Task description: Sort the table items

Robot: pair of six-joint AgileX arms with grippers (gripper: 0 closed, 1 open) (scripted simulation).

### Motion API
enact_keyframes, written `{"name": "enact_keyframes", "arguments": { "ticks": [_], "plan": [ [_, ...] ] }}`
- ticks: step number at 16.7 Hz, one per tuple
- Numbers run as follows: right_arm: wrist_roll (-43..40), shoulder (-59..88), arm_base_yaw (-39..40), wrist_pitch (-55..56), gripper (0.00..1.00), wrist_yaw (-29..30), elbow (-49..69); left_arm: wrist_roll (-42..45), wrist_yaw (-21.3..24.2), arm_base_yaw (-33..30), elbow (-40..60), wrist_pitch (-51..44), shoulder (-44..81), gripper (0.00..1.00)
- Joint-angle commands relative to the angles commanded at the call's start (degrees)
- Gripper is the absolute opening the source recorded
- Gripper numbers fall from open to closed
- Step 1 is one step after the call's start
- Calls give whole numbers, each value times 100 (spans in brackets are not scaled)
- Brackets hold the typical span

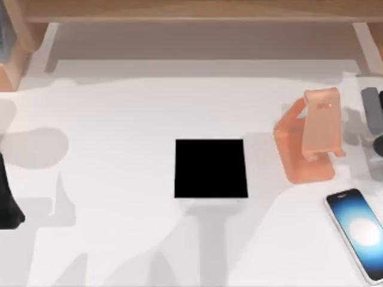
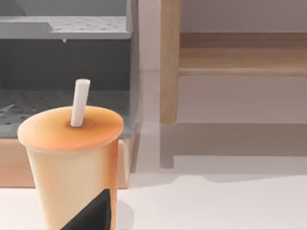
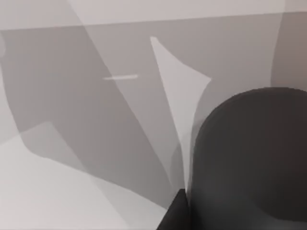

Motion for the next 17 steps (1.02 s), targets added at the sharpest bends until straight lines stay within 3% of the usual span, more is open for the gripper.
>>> {"name": "enact_keyframes", "arguments": {
  "ticks": [9, 17],
  "plan": [
    [17, -48, -3, -116, 0, 1, 85, 0, 0, 0, 0, 0, 0, 100],
    [-17, -485, -1, -1894, 0, -3, 1366, 0, 0, 0, 0, 0, 0, 100]
  ]
}}
